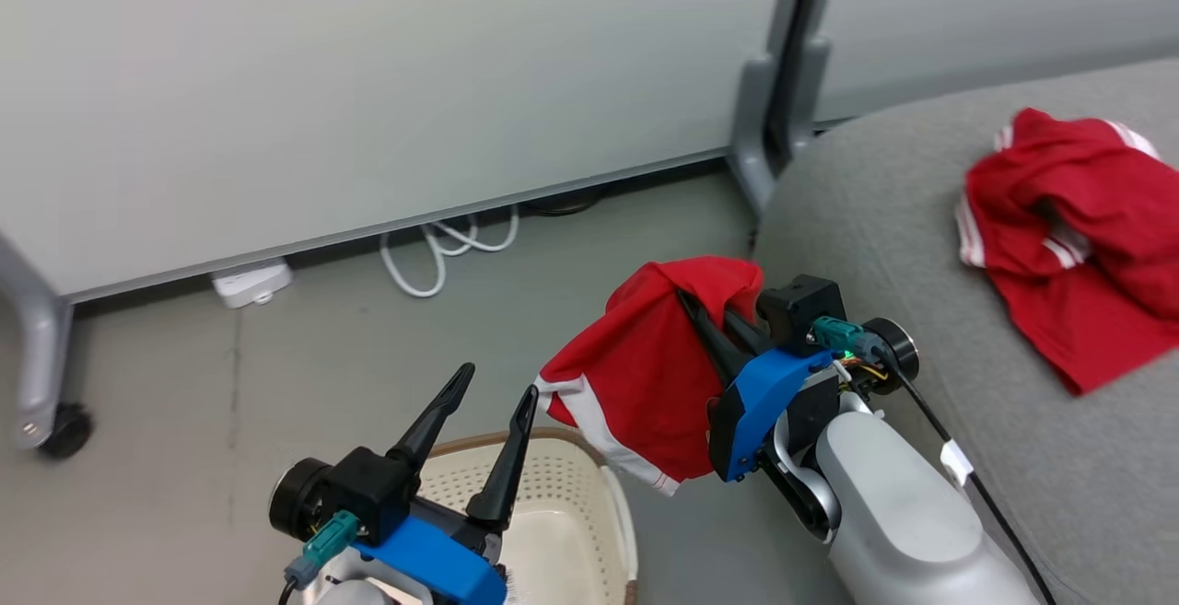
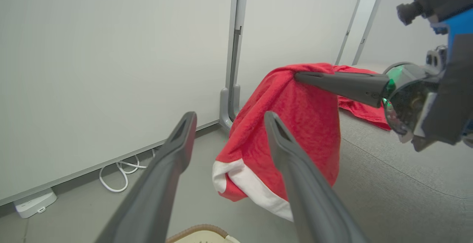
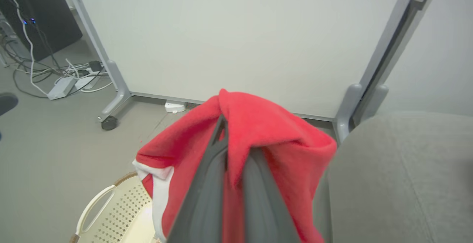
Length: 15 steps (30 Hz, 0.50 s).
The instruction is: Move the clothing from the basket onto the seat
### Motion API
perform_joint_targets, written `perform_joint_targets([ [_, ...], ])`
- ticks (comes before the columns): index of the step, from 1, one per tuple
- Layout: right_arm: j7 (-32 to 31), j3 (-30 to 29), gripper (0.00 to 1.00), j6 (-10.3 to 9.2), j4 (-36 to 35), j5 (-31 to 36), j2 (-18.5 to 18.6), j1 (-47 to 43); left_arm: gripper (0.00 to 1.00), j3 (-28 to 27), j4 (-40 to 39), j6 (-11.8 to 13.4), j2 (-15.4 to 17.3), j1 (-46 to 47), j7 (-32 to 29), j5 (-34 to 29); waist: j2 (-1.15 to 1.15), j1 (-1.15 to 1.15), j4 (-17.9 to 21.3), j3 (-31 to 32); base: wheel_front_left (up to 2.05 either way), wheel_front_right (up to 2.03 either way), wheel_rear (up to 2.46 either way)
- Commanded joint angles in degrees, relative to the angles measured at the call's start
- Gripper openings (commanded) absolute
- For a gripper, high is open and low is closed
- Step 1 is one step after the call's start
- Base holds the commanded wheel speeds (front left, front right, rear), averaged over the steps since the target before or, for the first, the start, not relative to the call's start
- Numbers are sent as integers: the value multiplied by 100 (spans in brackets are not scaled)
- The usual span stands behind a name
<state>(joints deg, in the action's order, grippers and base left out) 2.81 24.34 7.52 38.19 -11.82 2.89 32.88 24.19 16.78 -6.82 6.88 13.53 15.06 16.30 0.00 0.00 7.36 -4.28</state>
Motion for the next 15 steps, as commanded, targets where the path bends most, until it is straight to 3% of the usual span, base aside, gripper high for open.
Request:
perform_joint_targets([
  [1, 35, -29, 0, -6, -21, 20, -2, -28, 100, -21, -5, -27, 12, 57, 20, -45, 0, 0, 427, -77, 0, 0, 0],
  [10, 79, -70, 0, -5, -25, 19, -4, -129, 100, 17, -29, -59, 18, 81, 20, -168, 0, 0, 1441, -118, 0, 0, 0],
  [15, 102, -160, 0, -5, -26, -14, -4, -170, 100, 61, -26, -66, 29, 97, 20, -192, 0, 0, 1765, -143, 0, 0, 0],
])
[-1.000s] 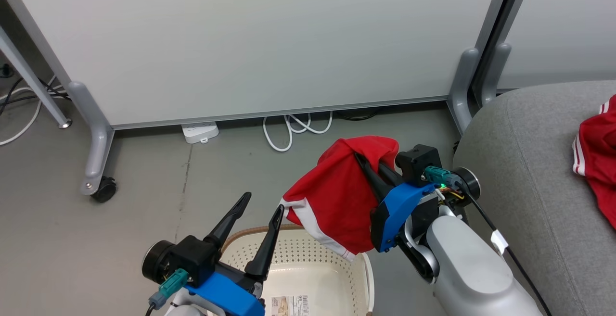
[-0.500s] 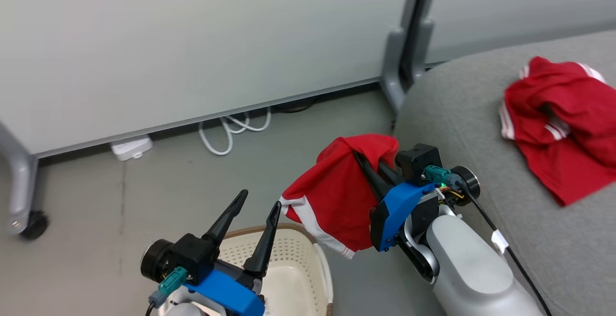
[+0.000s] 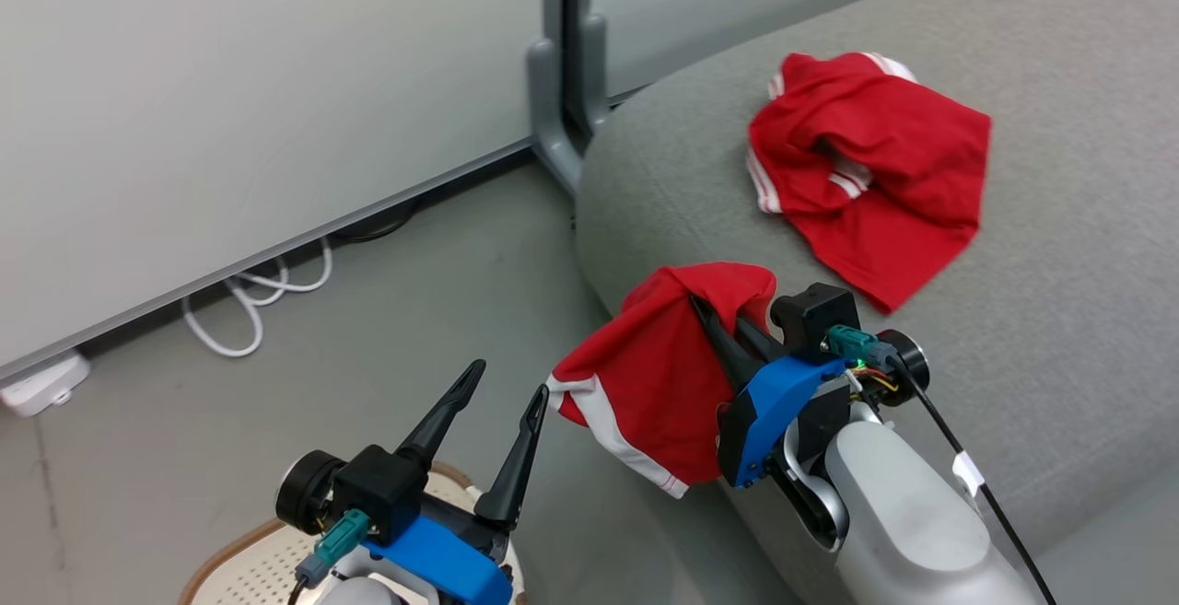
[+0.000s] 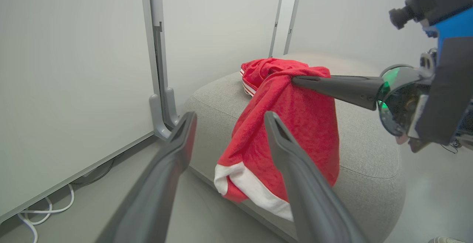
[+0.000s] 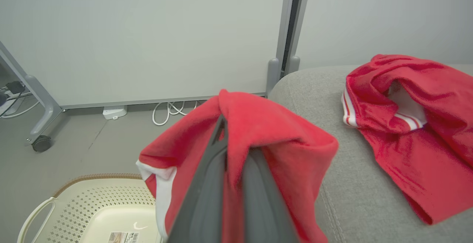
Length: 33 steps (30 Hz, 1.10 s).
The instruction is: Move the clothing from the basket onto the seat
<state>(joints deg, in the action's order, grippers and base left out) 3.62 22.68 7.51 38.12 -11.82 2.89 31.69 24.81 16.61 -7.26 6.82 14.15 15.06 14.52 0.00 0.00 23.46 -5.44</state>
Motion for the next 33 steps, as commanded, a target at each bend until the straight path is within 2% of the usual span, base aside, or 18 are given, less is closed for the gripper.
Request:
perform_joint_targets([
  [1, 32, -4, 0, -4, -25, -17, -3, -67, 100, 3, -8, -22, 41, 41, 20, -19, 0, 0, 221, -35, 0, 0, 0],
  [10, 66, -51, 0, -4, -62, -62, -5, -152, 100, 56, 22, -27, 108, 84, 20, -24, 0, 0, 509, -96, 0, 0, 0],
  [18, 91, -175, 0, -4, -97, -121, -5, -92, 100, 132, 22, -27, 144, 133, 20, 25, 0, 0, 465, -219, 0, 0, 0],
  [22, 104, -351, 0, -4, -136, 81, -5, 202, 100, 134, -29, -27, 204, 219, 20, 1, 0, 0, 378, -417, 0, 0, 0],
  [28, -72, -1354, 0, -5, -223, 349, 214, 1070, 100, 204, -185, -28, 361, 534, 20, -78, 0, 0, 120, -1057, 0, 0, 0],
  [33, -324, -2470, 0, -5, -250, 386, 763, 2036, 100, 358, -366, -28, 576, 953, 13, -142, 0, 0, -163, -1844, 0, 0, 0],
])
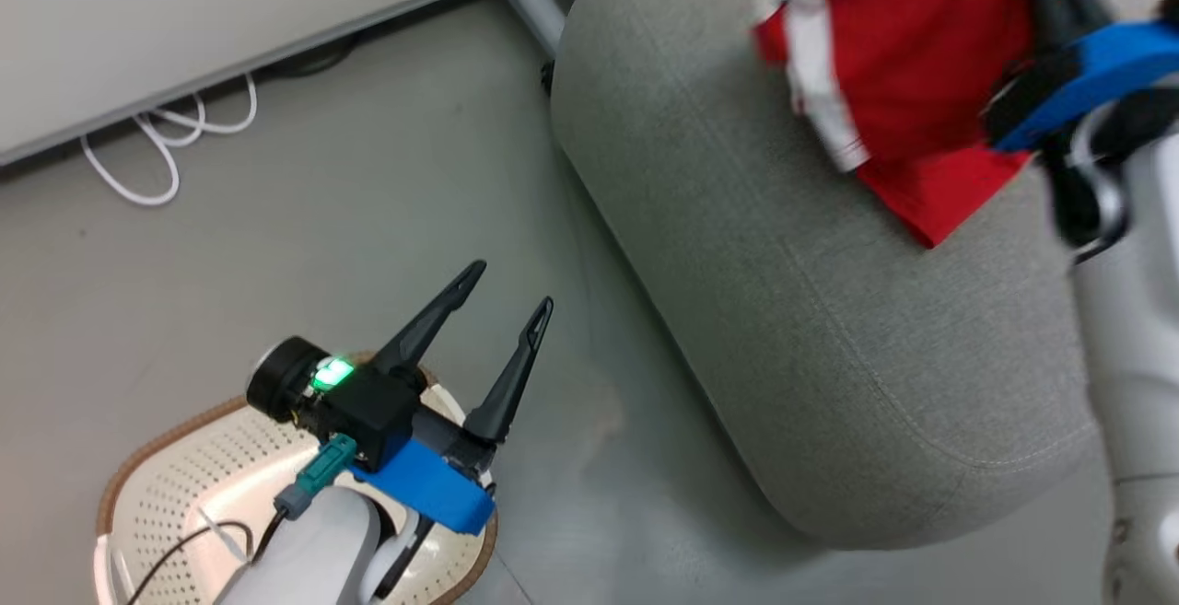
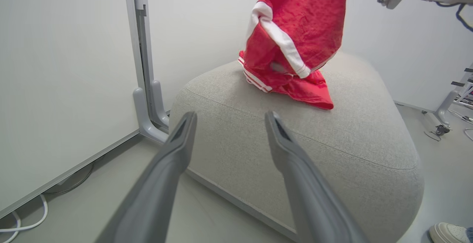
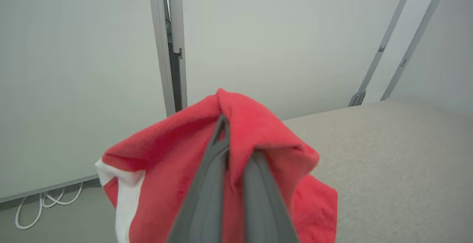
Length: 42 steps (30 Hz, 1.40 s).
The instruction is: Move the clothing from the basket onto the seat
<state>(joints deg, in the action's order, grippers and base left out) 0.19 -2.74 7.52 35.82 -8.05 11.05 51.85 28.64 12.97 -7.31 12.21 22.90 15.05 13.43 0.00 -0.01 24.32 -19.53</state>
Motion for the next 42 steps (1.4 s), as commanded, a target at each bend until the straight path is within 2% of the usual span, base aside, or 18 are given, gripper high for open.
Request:
perform_joint_targets([
  [1, -22, -156, 0, -5, -45, 43, 139, 189, 100, 56, -70, -22, 63, 186, 0, -51, 0, 1, -345, -635, 0, 0, 0],
  [5, -51, -857, 0, -6, -169, 247, 952, 739, 100, 244, -283, -23, 161, 733, -45, -74, 0, 1, -749, -1424, 0, 0, 0],
  [10, 19, -1819, 0, -5, -290, 448, 1564, 968, 100, 346, -544, -23, 240, 1270, -30, -135, 0, 1, -1063, -2157, 0, 0, 0],
  [13, 68, -2257, 0, -5, -201, 502, 1661, 871, 100, 388, -692, -23, 312, 1473, -20, -176, 0, 1, -1151, -2457, 0, 0, 0],
  [16, 162, -2500, 0, -6, -4, 483, 1584, 735, 100, 401, -810, -23, 412, 1642, -14, -204, 0, 1, -1196, -2686, 0, 0, 0],
  [26, 498, -2584, 0, -6, 441, 634, 1279, 499, 100, 251, -925, 36, 521, 1446, 19, -166, 0, 1, -1150, -2486, 0, 0, 0],
  [27, 509, -2578, 6, -6, 460, 668, 1247, 501, 100, 236, -925, 39, 508, 1421, 21, -146, 0, 1, -1139, -2429, 0, 0, 0],
  [28, 517, -2563, 36, -5, 470, 722, 1232, 501, 100, 229, -928, 40, 487, 1394, 22, -136, 0, 1, -1133, -2365, 0, 0, 0],
  [29, 534, -2550, 36, -6, 490, 772, 1192, 481, 100, 229, -911, 38, 467, 1352, 23, -140, 0, 1, -1130, -2267, 0, 0, 0],
  [30, 522, -2546, 100, -6, 502, 812, 1182, 453, 100, 241, -899, 36, 426, 1311, 23, -114, 0, 1, -1138, -2177, 0, 0, 0],
  [37, 573, -2297, 100, -6, 400, 894, 968, 39, 100, 15, -719, 28, 121, 828, 20, 93, 0, 1, -1265, -1247, 0, 0, 0],
  [42, 612, -1792, 100, -6, 163, 774, 973, -638, 100, -262, -459, 16, -138, 252, 21, 259, 0, 1, -1430, -450, 0, 0, 0],
])
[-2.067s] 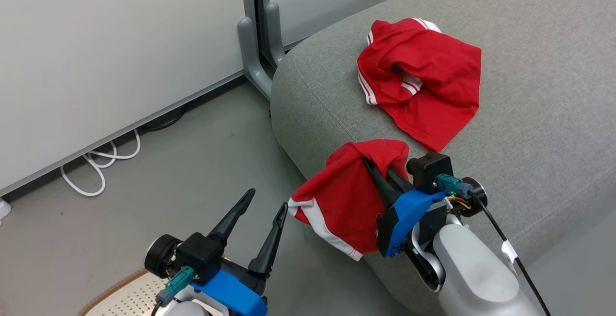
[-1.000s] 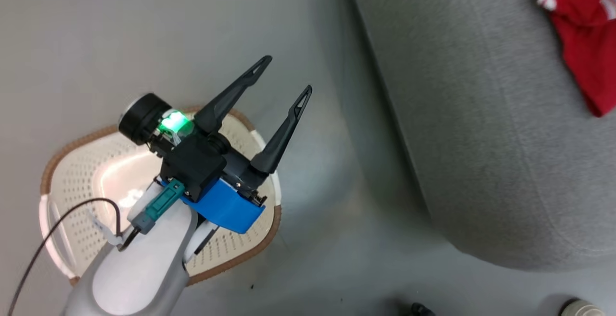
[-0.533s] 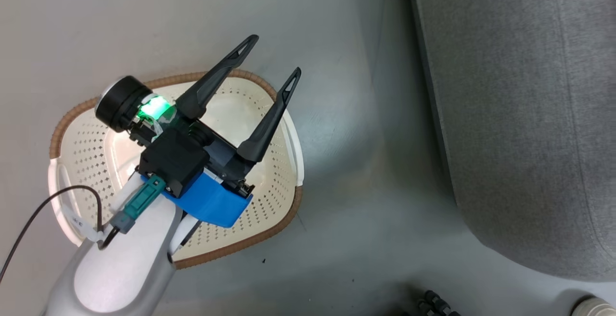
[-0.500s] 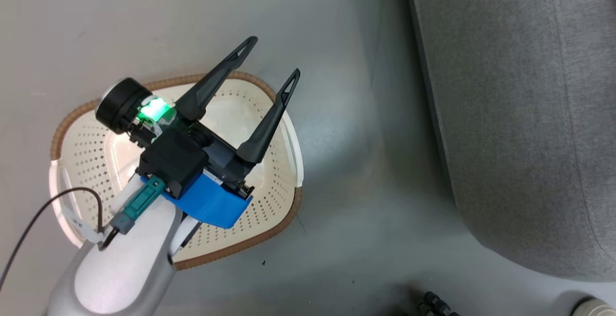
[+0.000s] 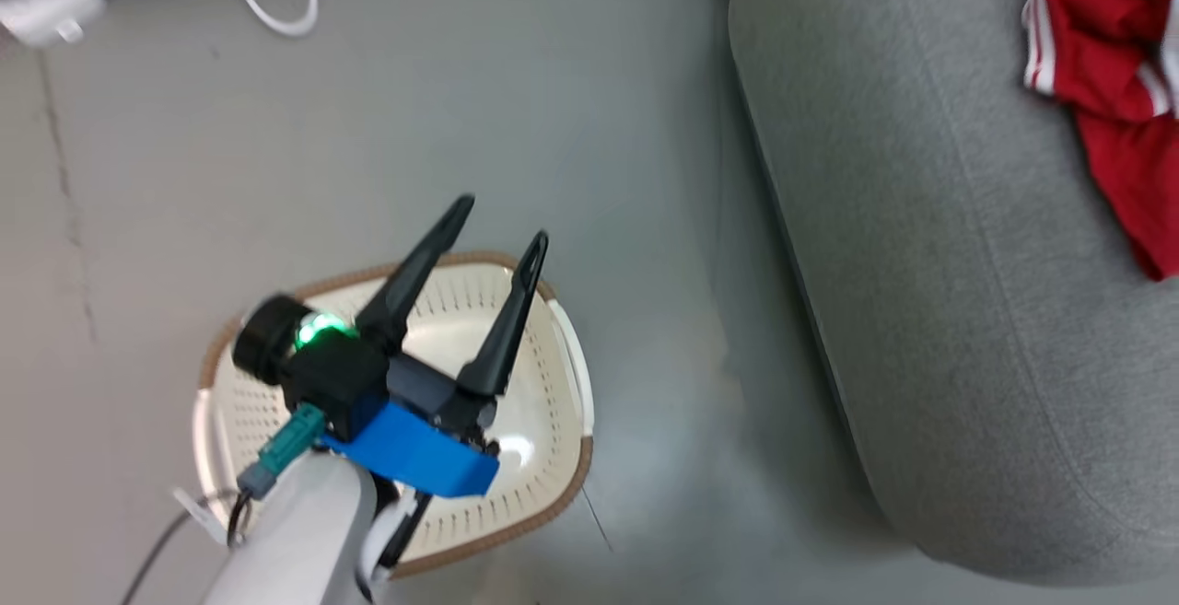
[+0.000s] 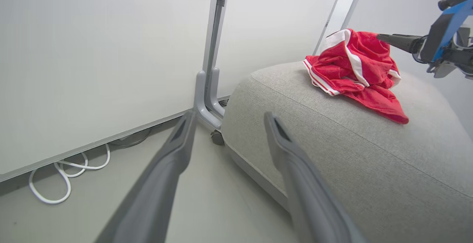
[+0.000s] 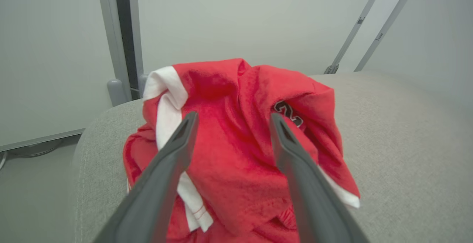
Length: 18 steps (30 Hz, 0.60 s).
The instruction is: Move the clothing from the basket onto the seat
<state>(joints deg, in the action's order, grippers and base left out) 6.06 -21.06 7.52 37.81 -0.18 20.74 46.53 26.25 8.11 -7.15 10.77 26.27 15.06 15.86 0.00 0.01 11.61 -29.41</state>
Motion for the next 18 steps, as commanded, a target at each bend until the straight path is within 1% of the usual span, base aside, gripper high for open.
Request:
perform_joint_targets([
  [1, 15, 188, 100, -6, -95, -76, -10, -289, 100, -61, 90, -4, -42, -222, 19, 43, 0, -1, -206, 705, 0, 0, 0],
  [5, -98, 723, 100, -6, -439, -369, 35, -1036, 100, -272, 256, -14, -241, -704, 19, 118, 0, -1, -411, 1304, 0, 0, 0],
  [8, -233, 1048, 100, -6, -862, -580, -37, -1564, 100, -473, 344, -21, -334, -991, 19, 163, 0, -1, -563, 1646, 0, 0, 0],
  [12, -367, 1121, 100, -6, -1631, -736, -229, -2264, 100, -735, 432, -29, -424, -1314, 20, 186, 0, -1, -789, 2004, 0, 0, 0],
  [15, -491, 1108, 100, -6, -2251, -678, -434, -2780, 100, -907, 435, -33, -488, -1504, 20, 203, 0, -1, -962, 2198, 0, 0, 0],
  [16, -491, 1108, 100, -6, -2251, -678, -434, -2780, 100, -907, 435, -33, -488, -1504, 20, 203, 0, -1, -962, 2198, 0, 0, 0],
  [18, -588, 1093, 100, -6, -2639, -629, -596, -3101, 100, -991, 456, -32, -513, -1615, 20, 196, 0, -1, -1064, 2292, 0, 0, 0],
])
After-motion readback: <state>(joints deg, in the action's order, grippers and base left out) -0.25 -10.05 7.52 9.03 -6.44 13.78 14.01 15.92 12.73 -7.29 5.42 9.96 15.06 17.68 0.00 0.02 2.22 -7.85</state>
